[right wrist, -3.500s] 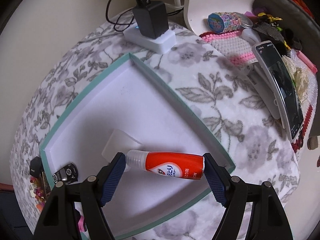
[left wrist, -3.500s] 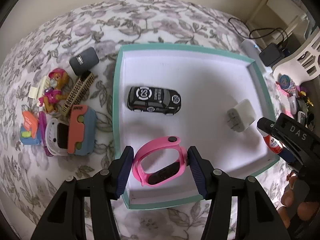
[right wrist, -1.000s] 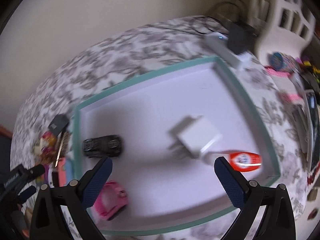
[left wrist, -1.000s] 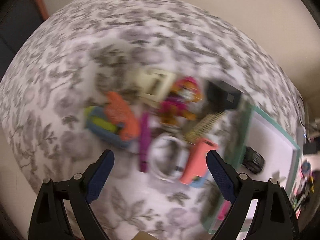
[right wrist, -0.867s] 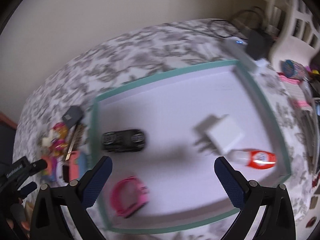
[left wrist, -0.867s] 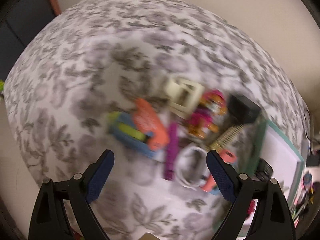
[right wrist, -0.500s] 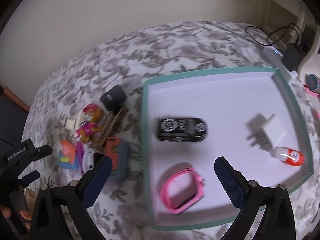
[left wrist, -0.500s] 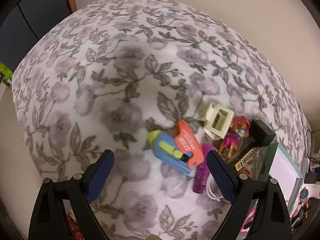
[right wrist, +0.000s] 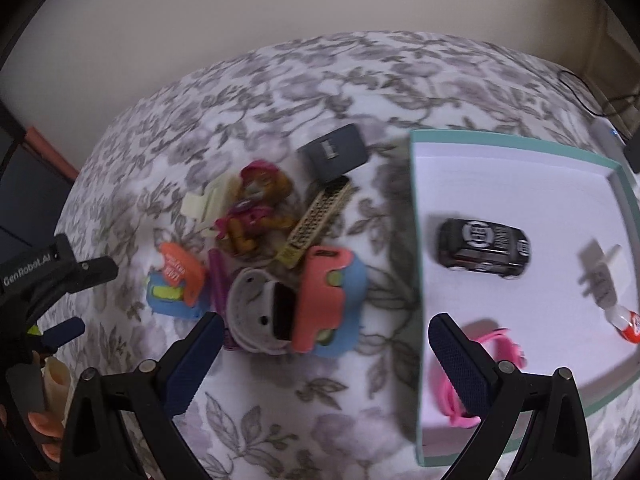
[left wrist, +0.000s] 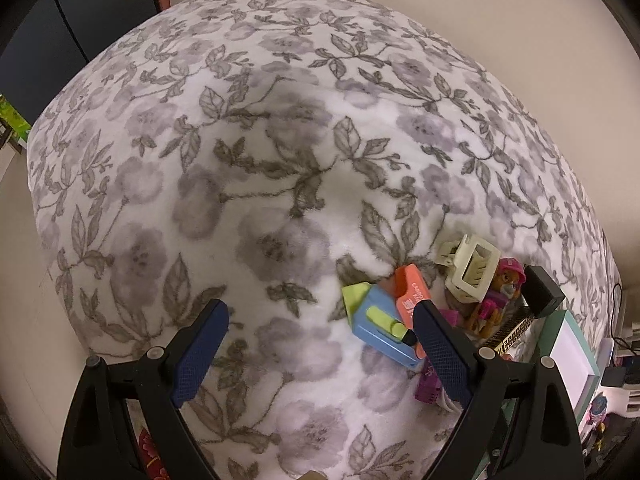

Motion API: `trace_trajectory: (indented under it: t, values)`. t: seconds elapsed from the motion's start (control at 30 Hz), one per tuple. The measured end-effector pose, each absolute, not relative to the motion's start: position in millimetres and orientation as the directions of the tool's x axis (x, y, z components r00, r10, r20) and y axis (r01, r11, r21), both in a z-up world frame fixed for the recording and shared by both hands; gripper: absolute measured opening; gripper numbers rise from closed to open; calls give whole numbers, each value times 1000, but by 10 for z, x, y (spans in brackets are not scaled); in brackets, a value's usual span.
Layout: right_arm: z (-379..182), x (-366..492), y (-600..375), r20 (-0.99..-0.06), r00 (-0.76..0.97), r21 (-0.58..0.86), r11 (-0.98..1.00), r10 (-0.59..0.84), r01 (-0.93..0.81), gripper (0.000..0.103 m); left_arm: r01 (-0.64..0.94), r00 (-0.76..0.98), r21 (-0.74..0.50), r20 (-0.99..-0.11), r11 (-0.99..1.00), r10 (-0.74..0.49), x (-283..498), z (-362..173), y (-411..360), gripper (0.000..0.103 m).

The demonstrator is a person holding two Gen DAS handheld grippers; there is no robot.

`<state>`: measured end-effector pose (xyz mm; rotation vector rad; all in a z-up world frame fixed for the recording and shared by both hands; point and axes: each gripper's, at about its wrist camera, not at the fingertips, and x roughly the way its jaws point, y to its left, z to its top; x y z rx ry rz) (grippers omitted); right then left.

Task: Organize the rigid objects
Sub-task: 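Move both tools back toward the remaining pile of items, then grasp the blue-orange folding knife with the left gripper while the right grasps the white round case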

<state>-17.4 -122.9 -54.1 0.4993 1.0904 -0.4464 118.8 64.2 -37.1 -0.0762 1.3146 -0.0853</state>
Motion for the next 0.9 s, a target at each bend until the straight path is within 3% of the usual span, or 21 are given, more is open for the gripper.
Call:
trace_trajectory:
  t: [0.5,0.7,0.9]
  values:
    - [-648,-95,-1241,-923,374,143,819,-93,556,103,92,229,-149,-959,984,-167,1434,-715,178,94]
    - [-655,-87,-1233,-924,372,138,826,-93,547,103,117,186,-62,-979,991,-84,1418,-870,128,97]
    - [-651,-108,-1239,-922,378,150,823,-83,547,103,75,125,-85,-988,994,-94,1392,-912,350,100]
